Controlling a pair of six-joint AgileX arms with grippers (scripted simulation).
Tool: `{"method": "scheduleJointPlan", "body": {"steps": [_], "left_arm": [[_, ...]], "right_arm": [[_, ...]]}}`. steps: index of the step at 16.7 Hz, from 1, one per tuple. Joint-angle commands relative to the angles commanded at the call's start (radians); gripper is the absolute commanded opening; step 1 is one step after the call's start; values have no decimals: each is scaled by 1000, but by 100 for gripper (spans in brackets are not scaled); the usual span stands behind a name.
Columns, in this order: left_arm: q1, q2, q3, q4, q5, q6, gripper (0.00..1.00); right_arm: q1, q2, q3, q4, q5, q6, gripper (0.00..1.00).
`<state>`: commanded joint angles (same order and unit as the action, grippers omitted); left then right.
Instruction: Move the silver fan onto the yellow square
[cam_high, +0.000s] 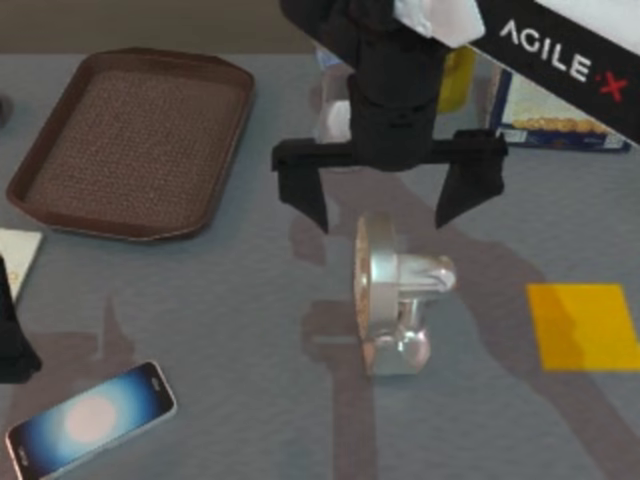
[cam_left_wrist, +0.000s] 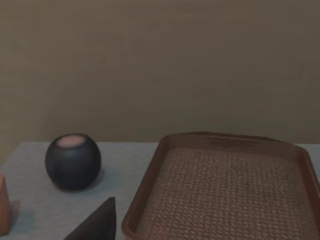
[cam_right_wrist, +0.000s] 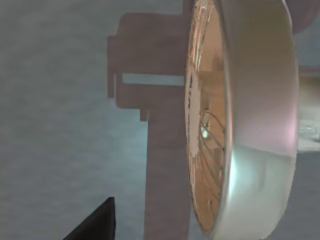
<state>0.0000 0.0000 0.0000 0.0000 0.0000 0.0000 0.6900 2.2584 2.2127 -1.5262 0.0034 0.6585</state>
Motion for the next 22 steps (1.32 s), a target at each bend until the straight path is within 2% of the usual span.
{"method": "scheduleJointPlan", "body": {"steps": [3, 10, 14, 22], "left_arm": [[0, 0, 0, 0, 0, 0, 100], [0, 0, 0, 0, 0, 0, 100], [0, 0, 0, 0, 0, 0, 100], [0, 0, 0, 0, 0, 0, 100]], "right_arm": [[-3, -4, -20, 19, 0, -3, 100], [1, -23, -231, 208, 0, 1, 100], [2, -23, -237, 214, 0, 1, 100], [2, -23, -237, 214, 0, 1, 40]]}}
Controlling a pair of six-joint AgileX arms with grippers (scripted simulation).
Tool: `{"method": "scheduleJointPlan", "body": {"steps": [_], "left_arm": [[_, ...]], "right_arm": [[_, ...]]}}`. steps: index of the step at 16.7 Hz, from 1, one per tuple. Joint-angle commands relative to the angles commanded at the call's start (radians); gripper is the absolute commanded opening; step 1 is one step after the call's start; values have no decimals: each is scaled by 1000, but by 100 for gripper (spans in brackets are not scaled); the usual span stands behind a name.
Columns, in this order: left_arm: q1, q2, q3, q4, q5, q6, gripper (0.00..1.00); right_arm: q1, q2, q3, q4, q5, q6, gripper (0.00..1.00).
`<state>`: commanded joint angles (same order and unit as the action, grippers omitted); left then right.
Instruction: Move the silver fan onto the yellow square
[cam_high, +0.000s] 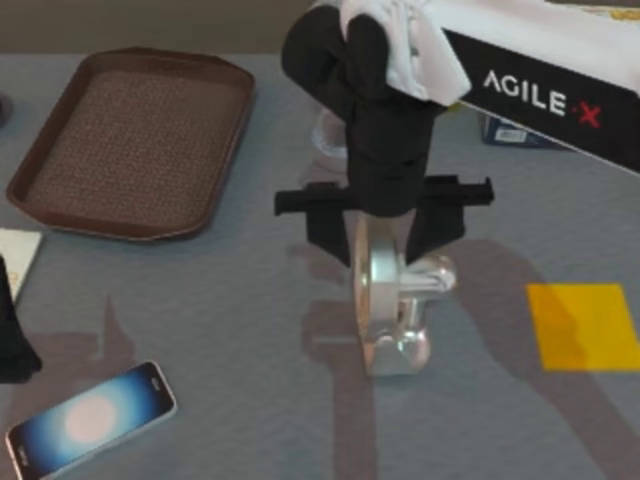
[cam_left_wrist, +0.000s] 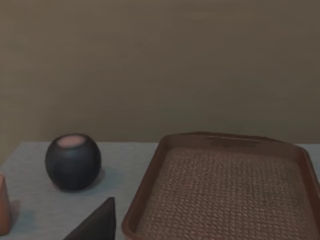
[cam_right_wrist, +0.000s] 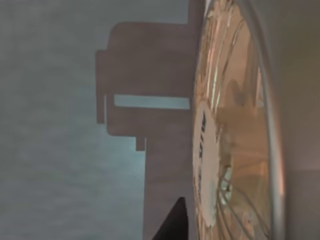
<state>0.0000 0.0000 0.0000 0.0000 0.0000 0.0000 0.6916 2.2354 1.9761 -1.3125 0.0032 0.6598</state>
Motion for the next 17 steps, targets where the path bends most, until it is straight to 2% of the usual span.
{"method": "scheduleJointPlan", "body": {"steps": [5, 17], "left_arm": [[0, 0, 0, 0, 0, 0, 100], [0, 0, 0, 0, 0, 0, 100]], "right_arm": [[0, 0, 0, 0, 0, 0, 2], [0, 8, 43, -42, 0, 2, 0]]}}
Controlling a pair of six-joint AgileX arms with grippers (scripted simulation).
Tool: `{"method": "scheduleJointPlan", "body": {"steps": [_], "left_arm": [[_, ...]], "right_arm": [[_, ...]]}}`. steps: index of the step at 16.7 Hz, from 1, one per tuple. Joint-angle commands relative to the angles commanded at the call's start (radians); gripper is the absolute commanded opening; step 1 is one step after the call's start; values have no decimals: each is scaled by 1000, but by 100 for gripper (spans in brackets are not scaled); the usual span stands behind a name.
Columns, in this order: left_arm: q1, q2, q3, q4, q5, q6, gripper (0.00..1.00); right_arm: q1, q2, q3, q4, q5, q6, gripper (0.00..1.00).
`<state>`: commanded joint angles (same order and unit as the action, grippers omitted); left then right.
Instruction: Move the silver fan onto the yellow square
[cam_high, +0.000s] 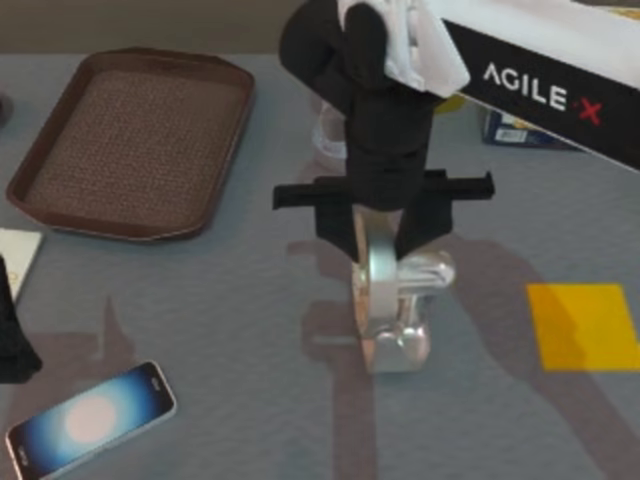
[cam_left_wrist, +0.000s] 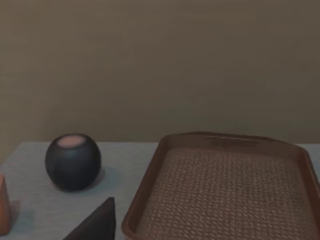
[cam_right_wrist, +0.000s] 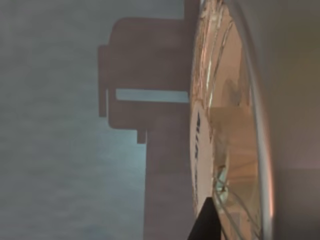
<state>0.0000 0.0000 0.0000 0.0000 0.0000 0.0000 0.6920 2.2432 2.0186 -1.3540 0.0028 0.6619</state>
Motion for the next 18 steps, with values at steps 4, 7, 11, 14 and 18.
{"method": "scheduleJointPlan", "body": {"steps": [4, 7, 11, 14, 18], "left_arm": [[0, 0, 0, 0, 0, 0, 100], [0, 0, 0, 0, 0, 0, 100], [0, 0, 0, 0, 0, 0, 100], [0, 0, 0, 0, 0, 0, 100], [0, 0, 0, 0, 0, 0, 100]], "right_arm": [[4, 13, 155, -134, 0, 0, 0], [6, 15, 194, -172, 0, -2, 0], [0, 12, 191, -169, 0, 0, 0], [-14, -4, 162, -186, -17, -62, 0], [-70, -71, 69, -218, -61, -294, 0]]}}
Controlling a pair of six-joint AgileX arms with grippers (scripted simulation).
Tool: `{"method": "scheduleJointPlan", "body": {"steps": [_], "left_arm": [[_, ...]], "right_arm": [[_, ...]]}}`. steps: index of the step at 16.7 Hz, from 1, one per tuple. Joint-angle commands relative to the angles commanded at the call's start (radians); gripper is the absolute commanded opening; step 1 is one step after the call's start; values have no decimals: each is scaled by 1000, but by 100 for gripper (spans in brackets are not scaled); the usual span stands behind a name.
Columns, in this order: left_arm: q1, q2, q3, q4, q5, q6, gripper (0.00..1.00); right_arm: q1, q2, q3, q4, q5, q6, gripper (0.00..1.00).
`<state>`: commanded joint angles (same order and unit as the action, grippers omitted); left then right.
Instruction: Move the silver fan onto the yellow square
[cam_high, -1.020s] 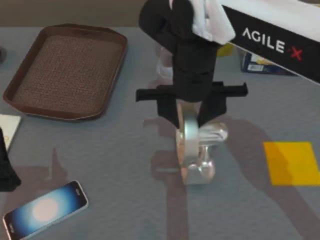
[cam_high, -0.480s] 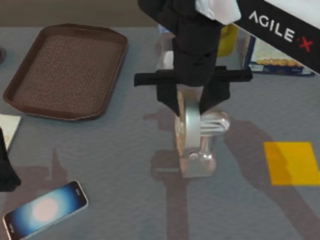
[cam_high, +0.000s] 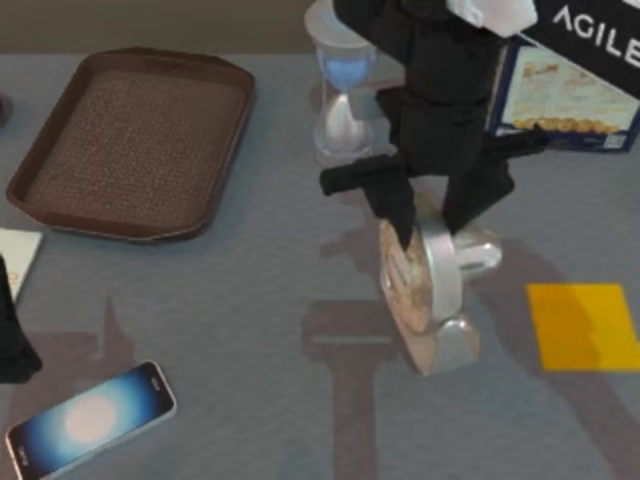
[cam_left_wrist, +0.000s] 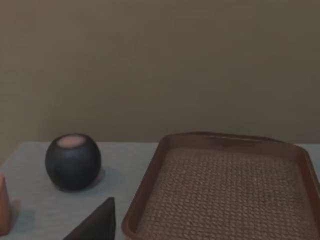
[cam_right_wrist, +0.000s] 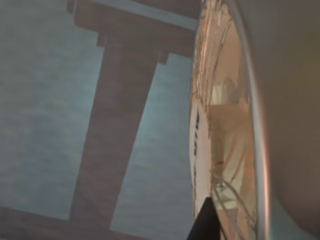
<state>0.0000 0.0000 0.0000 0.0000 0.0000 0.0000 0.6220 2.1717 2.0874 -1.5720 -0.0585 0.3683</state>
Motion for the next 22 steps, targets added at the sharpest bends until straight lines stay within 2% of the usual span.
{"method": "scheduleJointPlan", "body": {"steps": [3, 7, 10, 14, 18, 22], "left_arm": [[0, 0, 0, 0, 0, 0, 100], [0, 0, 0, 0, 0, 0, 100], [0, 0, 0, 0, 0, 0, 100], [0, 0, 0, 0, 0, 0, 100], [0, 0, 0, 0, 0, 0, 100], [0, 0, 0, 0, 0, 0, 100]], "right_arm": [[-63, -79, -92, -8, -34, -277, 0], [-165, -205, -230, 16, -61, -722, 0], [-246, -300, -339, 61, -61, -1058, 0], [-347, -406, -476, 136, -38, -1433, 0], [-421, -474, -577, 205, -2, -1664, 0], [-447, -497, -613, 233, 15, -1735, 0]]}}
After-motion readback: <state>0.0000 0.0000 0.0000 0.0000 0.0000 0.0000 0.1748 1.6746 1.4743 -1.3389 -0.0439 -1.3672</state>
